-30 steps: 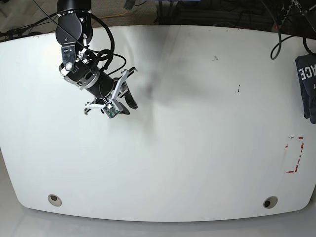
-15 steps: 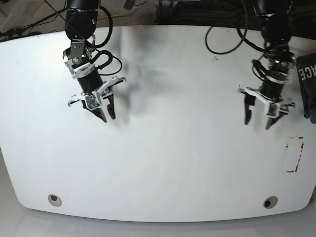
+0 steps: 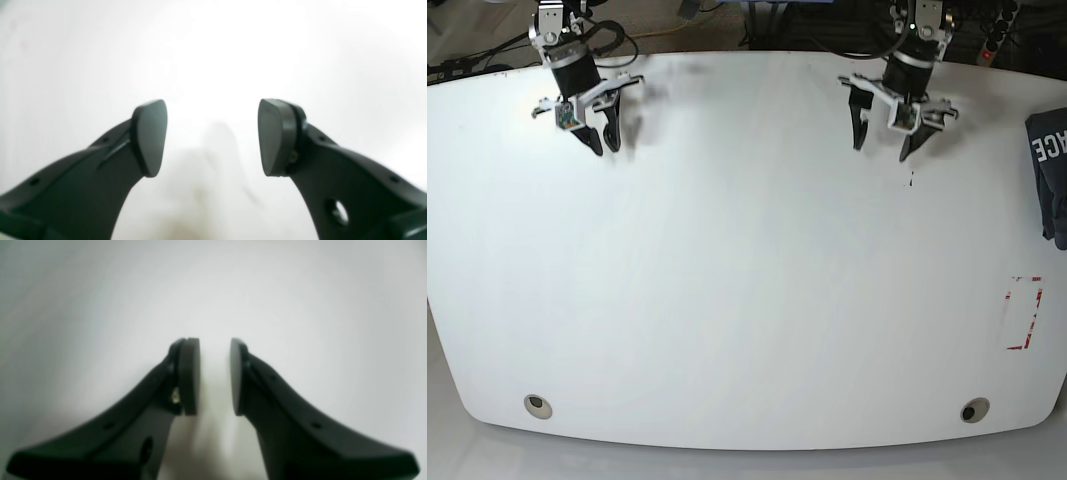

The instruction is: Fold the T-shirt properly

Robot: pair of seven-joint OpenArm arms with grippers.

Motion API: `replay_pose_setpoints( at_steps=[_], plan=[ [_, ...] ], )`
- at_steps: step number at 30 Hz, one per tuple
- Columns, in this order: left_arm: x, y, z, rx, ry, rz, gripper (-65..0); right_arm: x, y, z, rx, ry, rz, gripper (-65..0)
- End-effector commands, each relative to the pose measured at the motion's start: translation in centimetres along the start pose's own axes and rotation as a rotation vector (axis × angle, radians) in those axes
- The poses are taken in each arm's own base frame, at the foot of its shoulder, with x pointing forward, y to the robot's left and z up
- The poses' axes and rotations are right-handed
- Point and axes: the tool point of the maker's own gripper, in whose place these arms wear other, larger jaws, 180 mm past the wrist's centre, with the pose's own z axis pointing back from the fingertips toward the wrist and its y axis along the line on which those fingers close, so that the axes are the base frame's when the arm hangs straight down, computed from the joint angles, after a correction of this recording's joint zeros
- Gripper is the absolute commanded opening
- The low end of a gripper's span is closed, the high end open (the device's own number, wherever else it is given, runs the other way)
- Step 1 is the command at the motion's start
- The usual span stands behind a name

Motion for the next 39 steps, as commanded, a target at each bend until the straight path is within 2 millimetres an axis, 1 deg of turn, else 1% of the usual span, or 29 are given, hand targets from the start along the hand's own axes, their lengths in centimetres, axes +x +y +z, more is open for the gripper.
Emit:
replay_pose_setpoints(
  at_steps=[1,3,5,9,11,13,15,17,18,20,21,22,23,24,26,27,29,32,34,37,39],
  plan=[
    [-0.8,-1.3,4.9,-0.024,0.044,0.008,-25.8,-0.2,0.3,3.8,-0.006,0.002,-0.038,-50.6],
    [-1.6,-1.8,6.8,-0.035,0.086,0.013,-25.8,-1.1,0.6,5.0,-0.007,0.035,-0.054,-50.6],
    [-3.3,-2.6,9.5,-0.052,0.164,0.025,-26.0,-2.4,0.9,6.6,-0.007,0.079,-0.082,-50.6],
    [-5.8,-3.7,13.4,-0.075,0.281,0.042,-26.0,-5.0,1.7,10.0,-0.013,0.174,-0.137,-50.6],
    [-6.9,-4.2,15.4,-0.089,0.341,0.052,-26.0,-6.6,2.4,12.4,-0.009,0.246,-0.154,-50.6],
    [-8.2,-4.9,17.7,-0.104,0.410,0.064,-26.0,-8.5,3.0,15.4,-0.010,0.334,-0.169,-50.6],
    [-9.1,-5.2,19.5,-0.112,0.463,0.071,-26.0,-10.4,3.6,18.2,-0.025,0.416,-0.200,-50.6],
    [-10.9,-5.6,21.9,-0.111,0.542,0.116,-26.0,-12.4,4.6,21.2,-0.032,0.504,-0.230,-50.6],
    [-11.6,-5.6,22.7,-0.105,0.570,0.143,-26.0,-13.3,5.0,22.4,-0.034,0.543,-0.234,-50.6],
    [-13.5,-5.5,24.2,-0.095,0.628,0.186,-26.0,-14.7,5.3,23.8,-0.035,0.596,-0.235,-50.6],
    [-14.7,-5.4,25.2,-0.091,0.666,0.202,-26.0,-15.5,5.4,24.5,-0.037,0.624,-0.237,-50.6],
    [-16.2,-5.5,26.5,-0.086,0.714,0.225,-26.0,-16.6,6.0,25.2,-0.035,0.657,-0.247,-50.6],
    [-17.1,-5.5,27.0,-0.076,0.738,0.242,-26.0,-17.2,6.3,25.0,-0.027,0.666,-0.249,-50.6],
    [-18.1,-5.3,27.0,-0.064,0.752,0.254,-26.0,-18.1,6.6,25.1,-0.020,0.683,-0.253,-50.6],
    [-19.8,-5.1,26.1,-0.051,0.762,0.258,-26.0,-19.9,7.4,25.2,-0.002,0.723,-0.260,-50.6],
    [-20.8,-5.0,26.0,-0.044,0.778,0.260,-26.0,-20.7,7.6,25.0,0.007,0.737,-0.257,-50.6],
    [-23.0,-4.9,26.3,-0.031,0.824,0.270,-25.8,-22.3,7.9,24.4,0.011,0.759,-0.266,-50.6],
    [-25.7,-4.8,25.2,-0.017,0.859,0.280,-25.8,-24.2,7.4,23.7,-0.003,0.787,-0.273,-50.6],
    [-27.7,-4.7,24.8,-0.003,0.896,0.291,-25.8,-25.2,7.1,22.5,-0.017,0.791,-0.285,-50.6],
    [-30.2,-4.6,24.2,0.016,0.948,0.309,-25.8,-26.7,6.4,21.3,-0.033,0.810,-0.297,-50.6],
    [-31.8,-4.5,23.4,0.028,0.984,0.322,-25.8,-27.7,5.9,20.2,-0.049,0.821,-0.310,-50.6]
  ],
)
